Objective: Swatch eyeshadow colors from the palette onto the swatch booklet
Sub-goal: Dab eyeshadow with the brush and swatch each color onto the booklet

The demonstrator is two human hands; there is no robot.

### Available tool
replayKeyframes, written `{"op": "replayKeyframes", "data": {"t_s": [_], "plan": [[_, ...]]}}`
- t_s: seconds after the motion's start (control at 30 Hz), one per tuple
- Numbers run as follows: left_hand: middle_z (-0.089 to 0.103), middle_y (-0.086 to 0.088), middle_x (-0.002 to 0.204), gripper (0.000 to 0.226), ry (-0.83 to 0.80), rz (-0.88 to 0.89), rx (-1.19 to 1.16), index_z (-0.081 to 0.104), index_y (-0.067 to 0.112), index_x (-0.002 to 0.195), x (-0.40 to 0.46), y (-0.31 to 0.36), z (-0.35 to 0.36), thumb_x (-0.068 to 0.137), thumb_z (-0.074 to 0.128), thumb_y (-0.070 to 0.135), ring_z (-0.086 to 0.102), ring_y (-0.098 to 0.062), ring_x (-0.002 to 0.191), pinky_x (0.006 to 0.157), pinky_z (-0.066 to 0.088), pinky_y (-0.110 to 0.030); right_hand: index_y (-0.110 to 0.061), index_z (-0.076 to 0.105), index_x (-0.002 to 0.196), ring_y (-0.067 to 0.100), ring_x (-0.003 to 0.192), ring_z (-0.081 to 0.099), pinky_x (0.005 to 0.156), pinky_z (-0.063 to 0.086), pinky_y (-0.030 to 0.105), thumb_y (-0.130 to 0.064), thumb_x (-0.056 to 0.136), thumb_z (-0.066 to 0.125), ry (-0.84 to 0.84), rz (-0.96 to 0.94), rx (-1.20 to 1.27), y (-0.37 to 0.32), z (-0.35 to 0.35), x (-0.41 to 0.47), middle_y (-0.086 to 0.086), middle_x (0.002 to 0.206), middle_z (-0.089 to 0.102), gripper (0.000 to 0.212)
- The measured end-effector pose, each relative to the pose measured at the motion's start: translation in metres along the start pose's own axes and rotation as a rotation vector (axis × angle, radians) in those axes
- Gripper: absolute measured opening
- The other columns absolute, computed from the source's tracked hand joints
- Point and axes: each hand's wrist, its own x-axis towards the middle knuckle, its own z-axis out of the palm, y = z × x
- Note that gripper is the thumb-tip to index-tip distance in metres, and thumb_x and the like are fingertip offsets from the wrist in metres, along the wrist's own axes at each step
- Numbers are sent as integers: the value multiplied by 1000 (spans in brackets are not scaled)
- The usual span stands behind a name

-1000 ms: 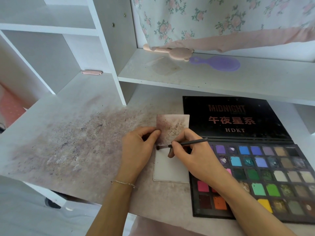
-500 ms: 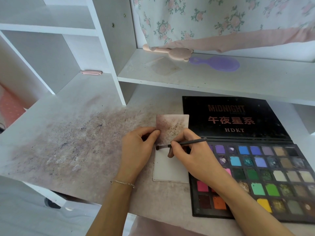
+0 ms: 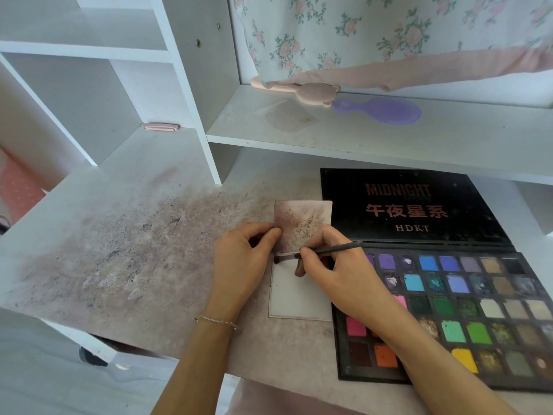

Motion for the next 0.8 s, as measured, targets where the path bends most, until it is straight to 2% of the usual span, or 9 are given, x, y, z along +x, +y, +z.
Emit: {"op": "replayKeyframes", "data": {"t_s": [0.13,0.27,0.37,0.4,0.5,0.57,0.67,0.8], "plan": [[66,8,77,10,0,-3,3,73,16,86,1,0,0,82,64,15,61,-5,76,69,46,-14,-21,50,74,6,59,56,54,45,17,-19,86,54,-21,5,-15,0,0,0,-5,69,68,13],[67,7,77,9,4,-10,-4,73,17,85,0,0,0,82,65,15,62,-5,75,69,47,-16,-19,52,75,2,54,55,51,44,16,-16,86,54,45,-6,18,0,0,0,-2,65,67,12],[66,10,77,10,3,-11,1,73,17,86,1,0,0,82,65,16,61,-3,75,69,46,-12,-19,51,73,26,62,61,59,51,37,-11,86,53,117,-37,127,-1,-4,-2,0,63,66,15],[67,10,77,10,4,-12,1,73,17,87,1,0,1,82,65,16,61,-2,75,68,45,-10,-19,51,73,28,62,61,60,52,39,-8,86,52,139,-58,148,-1,-6,-4,1,62,66,18],[67,9,77,10,6,-18,2,73,16,87,1,-1,1,82,65,16,60,-3,74,67,44,-8,-17,56,78,13,58,62,58,51,23,-1,88,48,180,-102,214,-2,-16,-7,2,63,66,21],[66,12,75,10,6,-20,-5,73,16,87,1,-1,1,82,65,16,60,-2,74,66,43,-7,-15,61,83,12,61,62,58,50,21,-5,89,45,188,-100,245,-3,-27,-9,3,68,68,20],[65,15,75,9,4,-23,-15,73,17,86,1,-1,1,82,65,15,60,-2,73,65,43,-6,-14,64,85,9,66,64,62,49,16,4,90,44,214,-92,190,1,-48,-16,5,77,70,28],[66,12,76,10,5,-14,-14,73,16,87,1,-3,1,82,65,15,60,-3,74,66,44,-7,-16,61,83,6,63,61,61,49,14,3,89,46,289,-26,91,13,-71,-25,-1,72,68,25]]}}
